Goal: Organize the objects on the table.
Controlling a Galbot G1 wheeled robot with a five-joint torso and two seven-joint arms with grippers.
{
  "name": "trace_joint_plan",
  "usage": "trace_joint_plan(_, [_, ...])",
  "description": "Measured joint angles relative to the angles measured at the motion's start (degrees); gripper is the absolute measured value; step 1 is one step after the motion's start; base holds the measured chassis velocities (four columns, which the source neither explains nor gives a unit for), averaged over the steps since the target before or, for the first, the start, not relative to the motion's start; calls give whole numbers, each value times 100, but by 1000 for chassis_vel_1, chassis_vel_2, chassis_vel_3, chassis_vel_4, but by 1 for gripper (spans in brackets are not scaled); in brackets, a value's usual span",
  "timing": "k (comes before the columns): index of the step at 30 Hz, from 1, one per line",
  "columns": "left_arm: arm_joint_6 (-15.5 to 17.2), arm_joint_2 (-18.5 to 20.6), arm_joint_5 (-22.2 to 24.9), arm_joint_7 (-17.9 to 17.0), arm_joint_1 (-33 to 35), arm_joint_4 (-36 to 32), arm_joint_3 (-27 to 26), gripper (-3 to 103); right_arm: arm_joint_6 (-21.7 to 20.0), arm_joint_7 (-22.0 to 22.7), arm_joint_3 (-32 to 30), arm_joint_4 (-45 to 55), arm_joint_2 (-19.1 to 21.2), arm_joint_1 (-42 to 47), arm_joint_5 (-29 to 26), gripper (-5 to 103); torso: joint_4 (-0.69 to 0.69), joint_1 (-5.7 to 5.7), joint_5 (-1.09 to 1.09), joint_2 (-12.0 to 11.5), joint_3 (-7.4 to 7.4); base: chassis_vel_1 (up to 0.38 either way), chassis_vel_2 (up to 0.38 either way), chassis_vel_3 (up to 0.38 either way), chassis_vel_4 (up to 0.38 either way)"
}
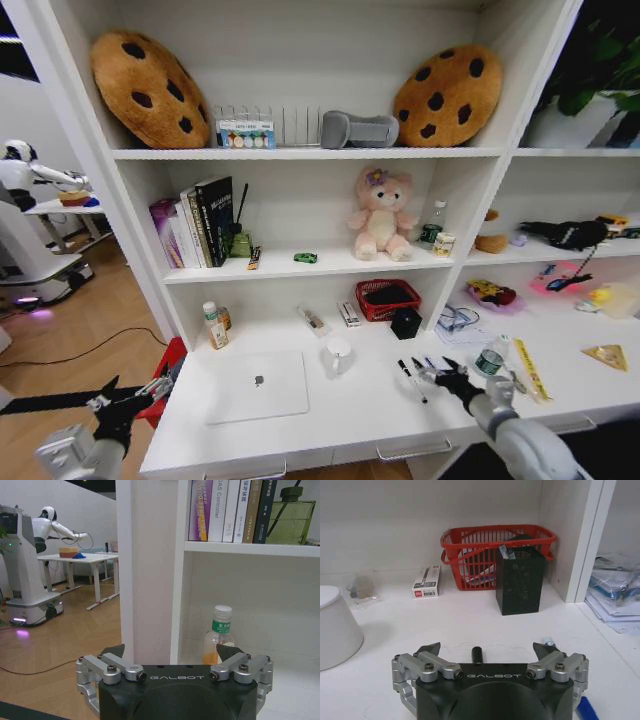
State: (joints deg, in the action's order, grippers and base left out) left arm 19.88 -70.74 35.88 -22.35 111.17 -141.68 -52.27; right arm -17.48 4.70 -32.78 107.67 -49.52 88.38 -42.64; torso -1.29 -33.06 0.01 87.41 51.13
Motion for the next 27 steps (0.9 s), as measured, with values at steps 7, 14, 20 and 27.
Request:
trace_joint_plan(7, [0, 0, 0, 0, 0, 0, 0, 100, -222, 230, 536, -317, 76, -619, -199, 100, 1, 0, -2, 0, 0, 0, 0, 0, 0])
trace_joint_plan(14, [0, 0, 0, 0, 0, 0, 0, 100, -390, 293, 967, -577, 52, -973, -353, 100, 0, 0, -1, 0, 0, 0, 0, 0, 0])
trace_joint_plan(20, [0, 0, 0, 0, 0, 0, 0, 100, -298, 290, 1091, -799, 26, -1134, -208, 95, 0, 0, -1, 0, 0, 0, 0, 0, 0])
trace_joint_plan(27, [0, 0, 0, 0, 0, 0, 0, 100, -266, 318, 1281, -1041, 32, -1374, -211, 68, -1, 0, -3, 0, 0, 0, 0, 0, 0])
